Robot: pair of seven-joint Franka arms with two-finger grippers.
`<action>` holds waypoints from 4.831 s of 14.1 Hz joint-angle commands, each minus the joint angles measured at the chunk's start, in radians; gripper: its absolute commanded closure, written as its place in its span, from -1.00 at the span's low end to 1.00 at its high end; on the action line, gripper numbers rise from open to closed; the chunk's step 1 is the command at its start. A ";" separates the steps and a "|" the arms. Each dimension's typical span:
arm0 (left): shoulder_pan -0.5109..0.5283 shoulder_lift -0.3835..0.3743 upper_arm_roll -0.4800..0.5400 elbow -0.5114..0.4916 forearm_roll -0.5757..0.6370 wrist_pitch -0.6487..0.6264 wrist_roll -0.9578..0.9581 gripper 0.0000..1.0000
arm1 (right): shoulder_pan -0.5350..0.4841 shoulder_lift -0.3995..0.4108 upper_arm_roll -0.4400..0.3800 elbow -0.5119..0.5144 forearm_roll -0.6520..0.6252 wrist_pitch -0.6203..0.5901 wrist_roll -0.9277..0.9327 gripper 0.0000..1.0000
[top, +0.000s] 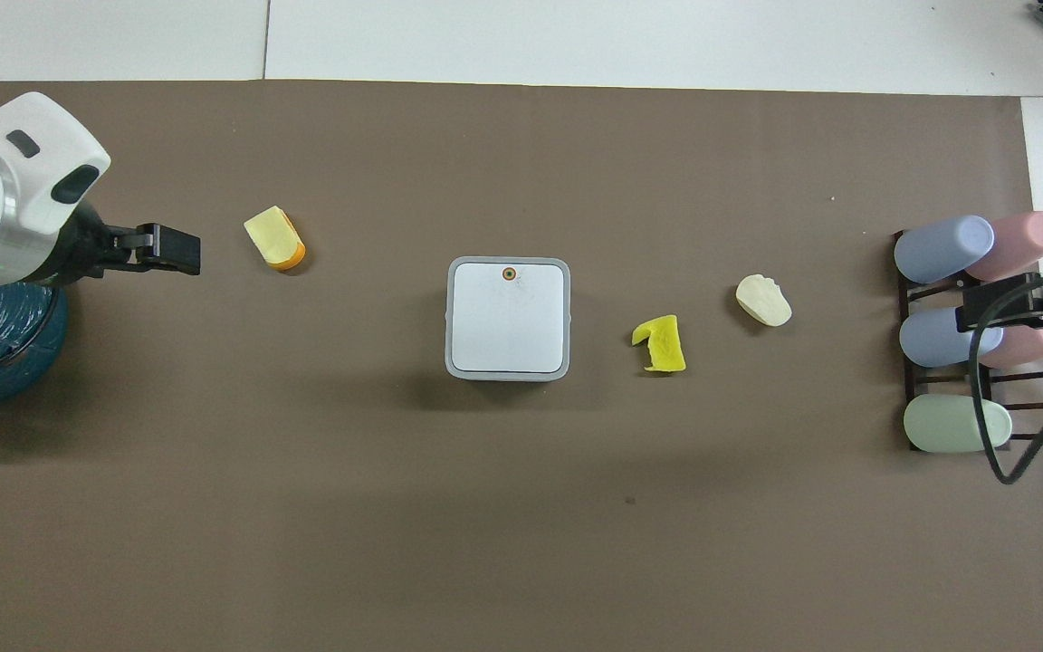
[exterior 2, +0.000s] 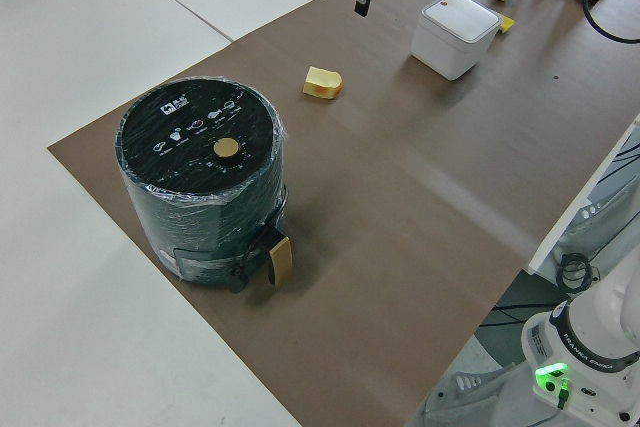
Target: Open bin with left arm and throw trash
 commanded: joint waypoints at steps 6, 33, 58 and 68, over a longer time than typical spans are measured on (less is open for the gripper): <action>-0.126 -0.063 0.007 -0.168 -0.092 0.249 -0.215 0.35 | 0.002 -0.031 -0.001 -0.046 0.003 0.034 0.018 -1.00; -0.460 0.205 0.007 -0.251 -0.151 0.864 -0.604 0.87 | 0.037 0.122 0.005 -0.216 0.064 0.462 -0.166 -1.00; -0.118 0.213 0.014 -0.157 -0.149 0.571 -0.276 0.63 | 0.083 0.314 0.001 -0.413 0.144 0.757 -0.458 1.00; -0.041 0.343 0.020 -0.223 -0.139 0.758 -0.108 -0.99 | 0.172 0.282 0.150 -0.157 0.446 0.629 0.249 1.00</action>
